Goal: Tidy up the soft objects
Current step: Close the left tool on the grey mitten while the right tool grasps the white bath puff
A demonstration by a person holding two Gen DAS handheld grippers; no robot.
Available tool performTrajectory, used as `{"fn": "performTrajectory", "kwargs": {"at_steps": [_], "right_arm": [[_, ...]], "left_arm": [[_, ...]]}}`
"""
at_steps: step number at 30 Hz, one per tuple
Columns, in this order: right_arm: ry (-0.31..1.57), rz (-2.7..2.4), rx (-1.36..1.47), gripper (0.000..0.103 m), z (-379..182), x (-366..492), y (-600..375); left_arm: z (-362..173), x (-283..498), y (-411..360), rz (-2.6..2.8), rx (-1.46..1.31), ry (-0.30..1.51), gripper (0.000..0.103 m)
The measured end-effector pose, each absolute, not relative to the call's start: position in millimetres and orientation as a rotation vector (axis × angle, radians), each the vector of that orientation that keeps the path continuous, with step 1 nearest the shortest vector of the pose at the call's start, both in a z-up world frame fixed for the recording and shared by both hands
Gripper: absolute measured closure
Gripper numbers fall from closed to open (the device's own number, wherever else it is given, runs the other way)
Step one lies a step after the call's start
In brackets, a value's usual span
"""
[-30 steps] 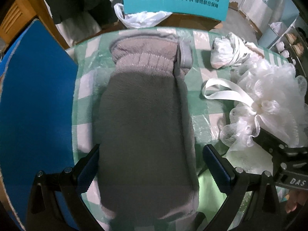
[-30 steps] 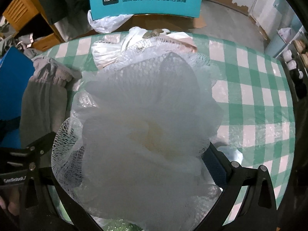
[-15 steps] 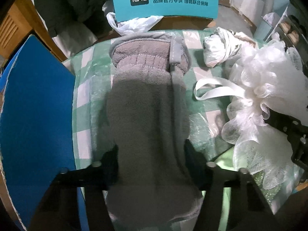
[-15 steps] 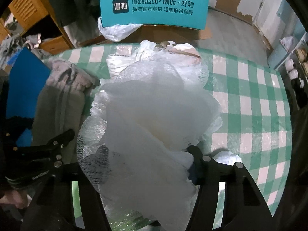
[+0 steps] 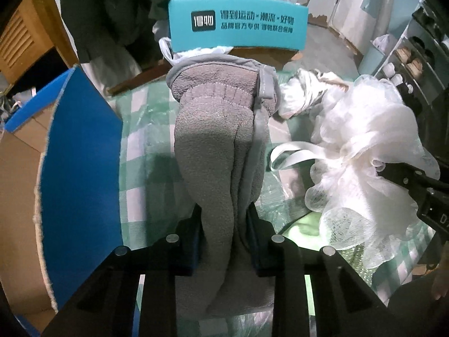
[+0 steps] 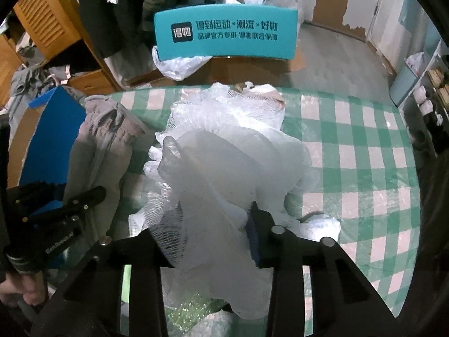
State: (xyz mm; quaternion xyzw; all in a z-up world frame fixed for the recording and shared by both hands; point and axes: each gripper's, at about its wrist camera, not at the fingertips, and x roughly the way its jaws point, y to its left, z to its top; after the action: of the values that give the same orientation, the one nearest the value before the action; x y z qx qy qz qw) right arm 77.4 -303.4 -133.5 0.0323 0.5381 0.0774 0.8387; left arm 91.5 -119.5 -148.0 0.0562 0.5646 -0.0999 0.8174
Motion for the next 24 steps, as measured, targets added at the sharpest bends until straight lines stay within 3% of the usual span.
{"fn": "performTrajectory", "kwargs": {"at_steps": [8, 24], "right_arm": [[1.076, 0.177, 0.077, 0.08, -113, 65, -304], [0.953, 0.206, 0.074, 0.083, -63, 41, -301]], "left_arm": [[-128, 81, -113, -0.214, 0.095, 1.169, 0.076], [-80, 60, -98, -0.192, 0.084, 1.055, 0.076]]}}
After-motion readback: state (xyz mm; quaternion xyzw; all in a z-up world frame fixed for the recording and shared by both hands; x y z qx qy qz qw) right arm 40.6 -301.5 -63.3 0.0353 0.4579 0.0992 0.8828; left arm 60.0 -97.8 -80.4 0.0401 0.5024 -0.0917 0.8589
